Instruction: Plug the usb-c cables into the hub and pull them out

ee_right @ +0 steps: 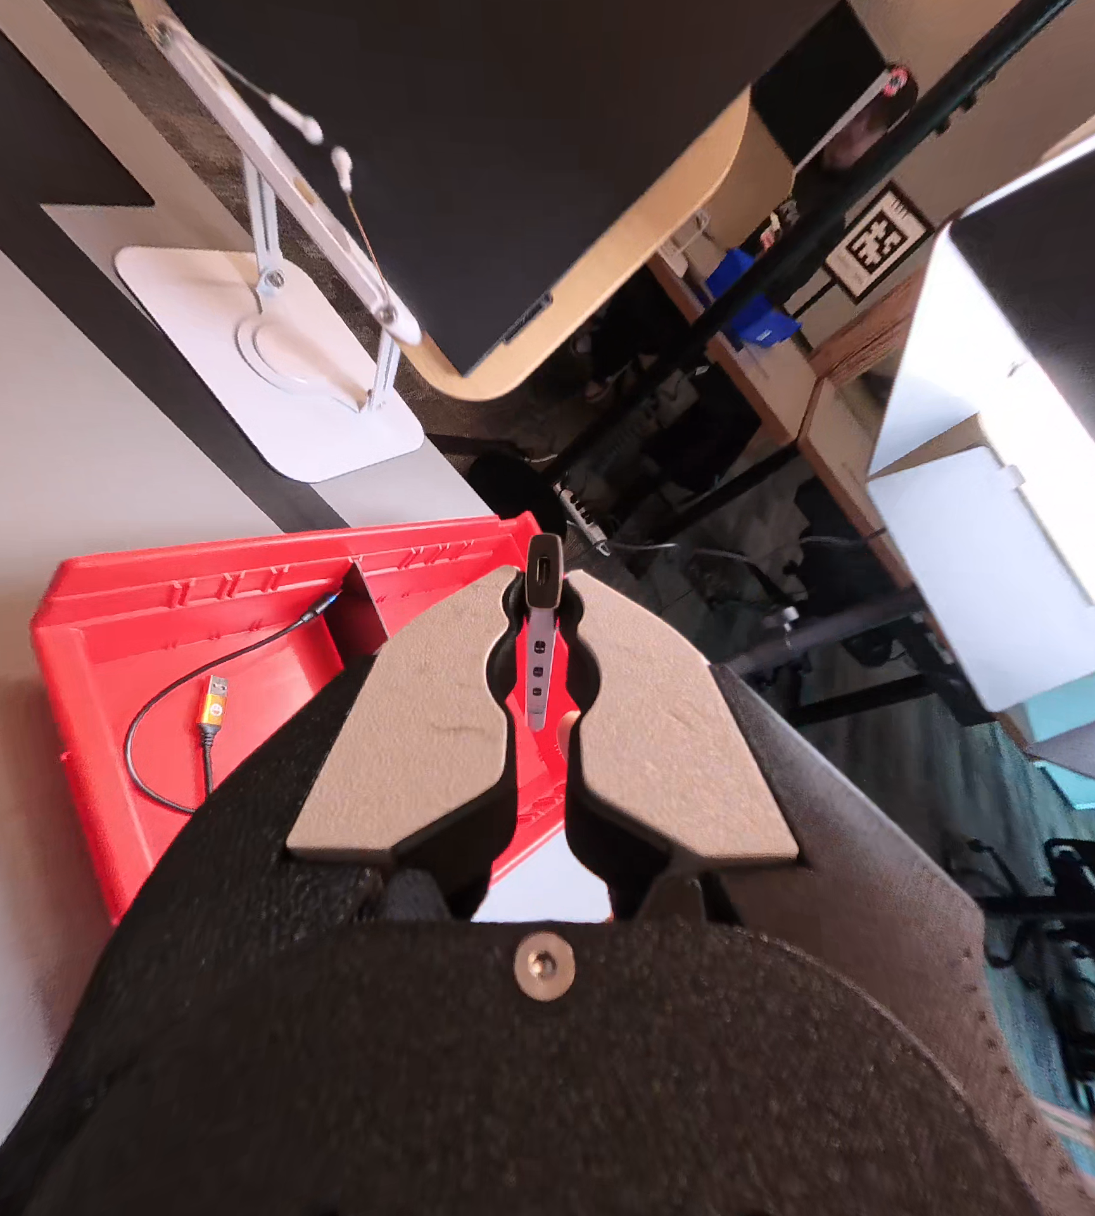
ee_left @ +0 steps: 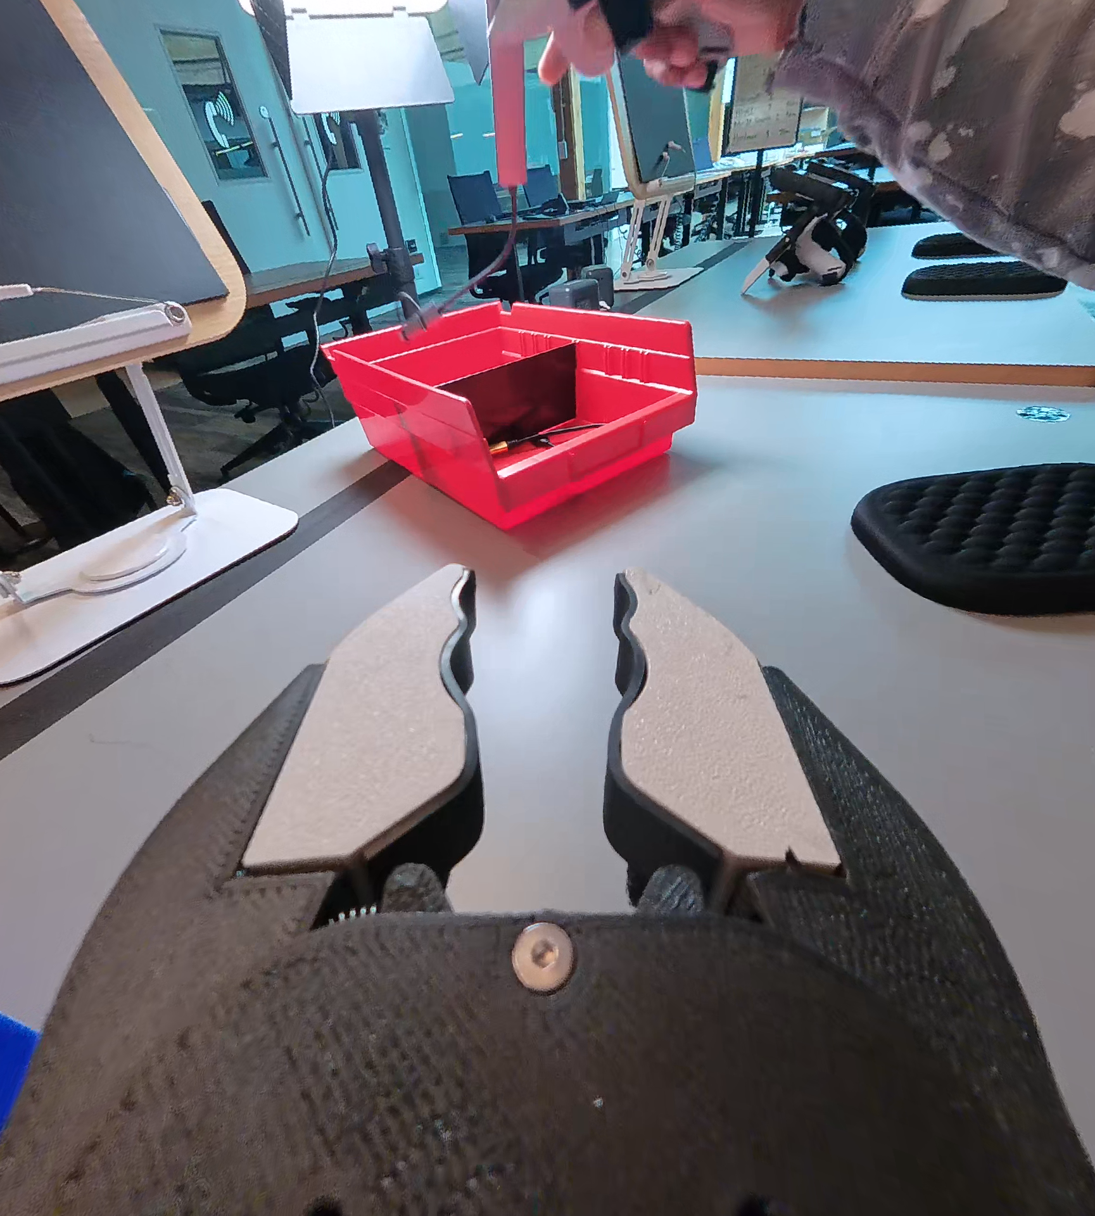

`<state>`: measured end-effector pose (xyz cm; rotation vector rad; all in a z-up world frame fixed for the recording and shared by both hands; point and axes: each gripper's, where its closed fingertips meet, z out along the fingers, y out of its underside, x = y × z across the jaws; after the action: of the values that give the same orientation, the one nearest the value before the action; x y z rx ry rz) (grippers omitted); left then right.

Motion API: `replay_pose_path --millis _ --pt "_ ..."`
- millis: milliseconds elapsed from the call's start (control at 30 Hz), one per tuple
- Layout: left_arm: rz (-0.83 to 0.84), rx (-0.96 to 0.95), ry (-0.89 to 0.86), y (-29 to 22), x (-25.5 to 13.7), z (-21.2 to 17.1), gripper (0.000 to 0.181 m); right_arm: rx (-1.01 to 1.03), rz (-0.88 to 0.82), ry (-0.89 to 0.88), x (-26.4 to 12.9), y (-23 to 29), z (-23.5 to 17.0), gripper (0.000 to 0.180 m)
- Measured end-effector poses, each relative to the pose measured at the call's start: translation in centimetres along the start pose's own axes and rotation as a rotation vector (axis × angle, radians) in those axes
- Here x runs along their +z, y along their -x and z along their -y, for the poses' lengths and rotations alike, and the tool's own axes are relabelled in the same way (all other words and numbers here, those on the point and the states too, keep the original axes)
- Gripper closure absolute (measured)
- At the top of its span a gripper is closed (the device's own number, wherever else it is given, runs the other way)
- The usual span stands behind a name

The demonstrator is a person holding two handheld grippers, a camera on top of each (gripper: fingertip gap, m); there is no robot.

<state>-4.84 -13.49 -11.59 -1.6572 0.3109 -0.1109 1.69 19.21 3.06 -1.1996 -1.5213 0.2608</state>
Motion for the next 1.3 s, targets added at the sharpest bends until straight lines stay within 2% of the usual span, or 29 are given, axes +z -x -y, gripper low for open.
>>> replay_pose_path --millis 367,567,733,867,967,1067,1300 --pt "0.006 -0.032 0.015 0.6 0.1 -0.6 0.14 0.154 0.047 0.066 7.1 0.5 -4.9 0.17" --pt "0.019 -0.052 0.02 1.0 0.0 -0.7 0.14 0.226 0.102 0.226 11.4 1.3 -9.6 0.17" --pt "0.021 -0.072 0.021 1.4 -0.1 -0.9 0.141 0.192 0.121 0.316 13.4 2.7 -12.1 0.158" --pt "0.02 -0.081 0.023 1.6 -0.1 -1.1 0.14 0.261 0.142 0.204 13.1 3.1 -9.2 0.146" --pt "0.018 -0.085 0.026 1.5 -0.1 -1.1 0.14 0.311 0.115 0.113 11.9 3.0 -6.5 0.142" --pt "0.016 -0.082 0.024 1.4 -0.1 -1.1 0.14 0.362 0.051 0.096 10.4 3.3 -5.0 0.141" --pt "0.013 -0.071 0.032 1.1 0.1 -1.1 0.14 0.423 0.007 0.022 6.6 8.5 -2.9 0.142"
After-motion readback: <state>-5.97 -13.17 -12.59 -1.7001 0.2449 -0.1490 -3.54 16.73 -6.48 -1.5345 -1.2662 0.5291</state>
